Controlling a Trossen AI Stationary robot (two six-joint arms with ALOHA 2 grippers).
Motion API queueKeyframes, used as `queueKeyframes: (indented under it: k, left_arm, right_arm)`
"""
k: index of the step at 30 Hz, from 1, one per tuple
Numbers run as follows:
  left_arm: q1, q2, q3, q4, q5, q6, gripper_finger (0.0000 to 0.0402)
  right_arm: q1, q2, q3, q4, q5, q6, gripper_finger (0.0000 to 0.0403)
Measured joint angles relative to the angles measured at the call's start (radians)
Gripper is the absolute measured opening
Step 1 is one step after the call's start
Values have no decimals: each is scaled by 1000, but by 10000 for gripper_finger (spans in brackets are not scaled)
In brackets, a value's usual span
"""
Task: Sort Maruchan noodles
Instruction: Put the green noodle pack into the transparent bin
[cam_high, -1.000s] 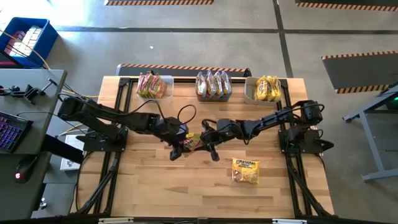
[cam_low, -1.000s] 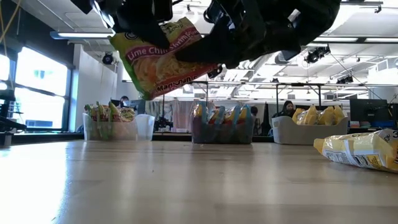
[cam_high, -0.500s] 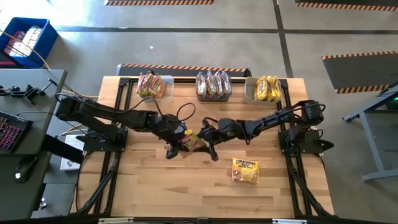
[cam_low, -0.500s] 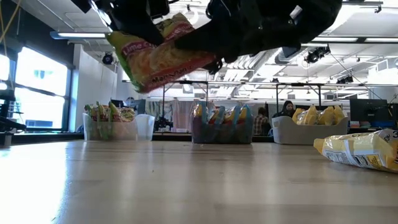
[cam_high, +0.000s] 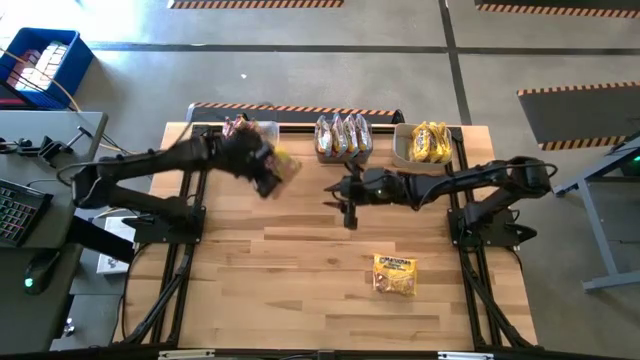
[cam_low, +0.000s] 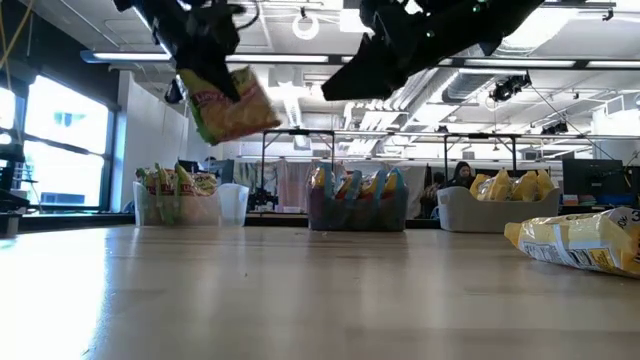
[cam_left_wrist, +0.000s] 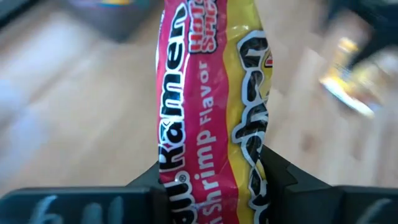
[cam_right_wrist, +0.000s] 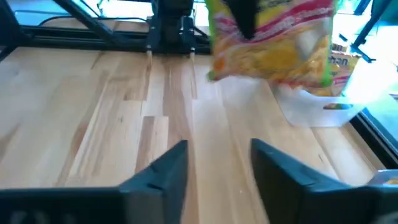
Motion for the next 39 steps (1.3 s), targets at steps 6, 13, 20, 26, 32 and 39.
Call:
queueKeyframes:
  k: [6, 13, 20, 26, 32, 39]
  left_arm:
    - [288, 58, 62, -103, 39, 76, 98]
    - [535, 203, 122, -111, 66, 177, 98]
    - [623, 368, 180, -100, 65, 209, 98]
    - [655, 484, 209, -50, 65, 199, 98]
    - [670, 538, 210, -30, 66, 180, 114]
    - [659, 539, 210, -33, 61, 192, 145]
  right_arm:
    - [-84, 5, 0, 21, -71, 1, 63]
    - [-120, 6, 0, 42, -76, 10, 13]
    - [-119, 6, 0, 42, -76, 9, 14]
    - [-119, 7, 0, 43, -76, 9, 1]
    - [-119, 7, 0, 42, -76, 9, 0]
    - [-119, 7, 0, 43, -75, 9, 0]
